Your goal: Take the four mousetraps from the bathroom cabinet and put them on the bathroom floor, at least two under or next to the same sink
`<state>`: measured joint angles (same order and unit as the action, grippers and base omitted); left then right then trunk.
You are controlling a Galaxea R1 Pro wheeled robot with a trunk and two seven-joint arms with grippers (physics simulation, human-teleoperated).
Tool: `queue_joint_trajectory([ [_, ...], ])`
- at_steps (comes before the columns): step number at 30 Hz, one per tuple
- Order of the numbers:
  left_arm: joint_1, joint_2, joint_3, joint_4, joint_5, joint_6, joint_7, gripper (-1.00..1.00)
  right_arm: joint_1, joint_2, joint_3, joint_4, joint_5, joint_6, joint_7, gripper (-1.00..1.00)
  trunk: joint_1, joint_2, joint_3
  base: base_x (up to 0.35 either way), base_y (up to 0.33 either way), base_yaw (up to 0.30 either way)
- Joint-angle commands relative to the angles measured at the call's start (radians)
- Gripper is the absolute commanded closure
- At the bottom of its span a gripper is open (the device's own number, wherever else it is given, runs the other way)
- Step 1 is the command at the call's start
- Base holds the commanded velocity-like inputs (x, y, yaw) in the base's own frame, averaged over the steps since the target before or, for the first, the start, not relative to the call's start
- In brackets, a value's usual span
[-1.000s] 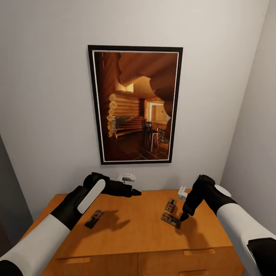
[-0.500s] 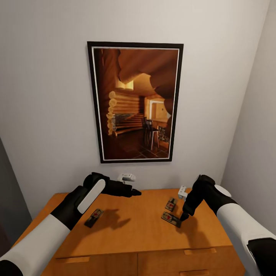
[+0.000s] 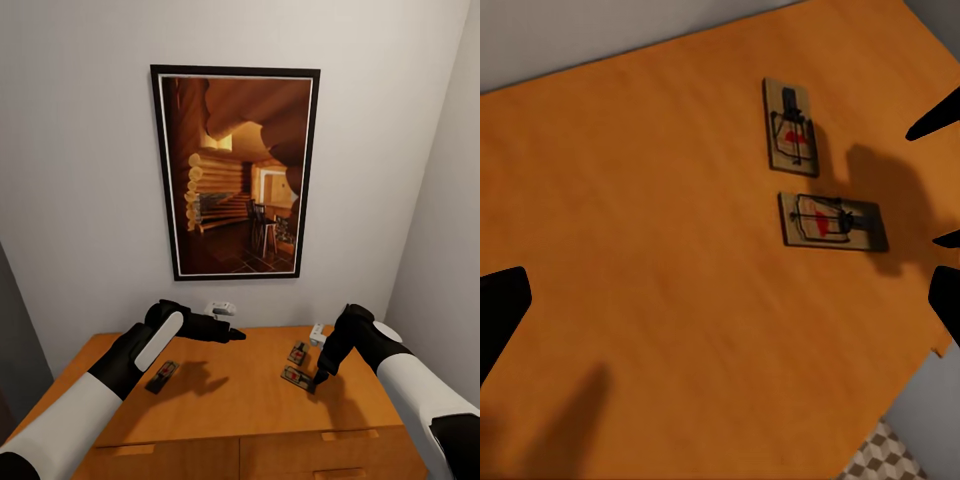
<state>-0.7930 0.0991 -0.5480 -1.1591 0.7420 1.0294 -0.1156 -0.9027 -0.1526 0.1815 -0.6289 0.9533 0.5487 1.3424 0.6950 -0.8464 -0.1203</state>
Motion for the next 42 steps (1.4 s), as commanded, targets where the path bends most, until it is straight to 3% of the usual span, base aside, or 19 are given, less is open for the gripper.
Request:
queue_joint_trajectory([
  [1, -0.001, 0.001, -0.001, -0.001, -0.01, 0.001, -0.01, -1.0, -0.001, -0.001, 0.004, -0.002, 0.001, 0.01, 0.004, -1.0, 0.004, -0.009, -0.005, 0.0, 0.0, 0.0],
  [27, -0.001, 0.001, -0.001, -0.003, -0.009, 0.001, -0.01, -1.0, -0.001, -0.001, 0.004, -0.002, -0.001, 0.006, 0.004, -1.0, 0.104, -0.191, -0.086, 0.0, 0.0, 0.0],
  [42, -0.001, 0.001, 0.0, -0.084, -0.004, 0.003, -0.01, -1.0, -0.001, -0.001, 0.004, -0.002, -0.002, 0.004, 0.005, -1.0, 0.104, -0.191, -0.086, 0.0, 0.0, 0.0],
])
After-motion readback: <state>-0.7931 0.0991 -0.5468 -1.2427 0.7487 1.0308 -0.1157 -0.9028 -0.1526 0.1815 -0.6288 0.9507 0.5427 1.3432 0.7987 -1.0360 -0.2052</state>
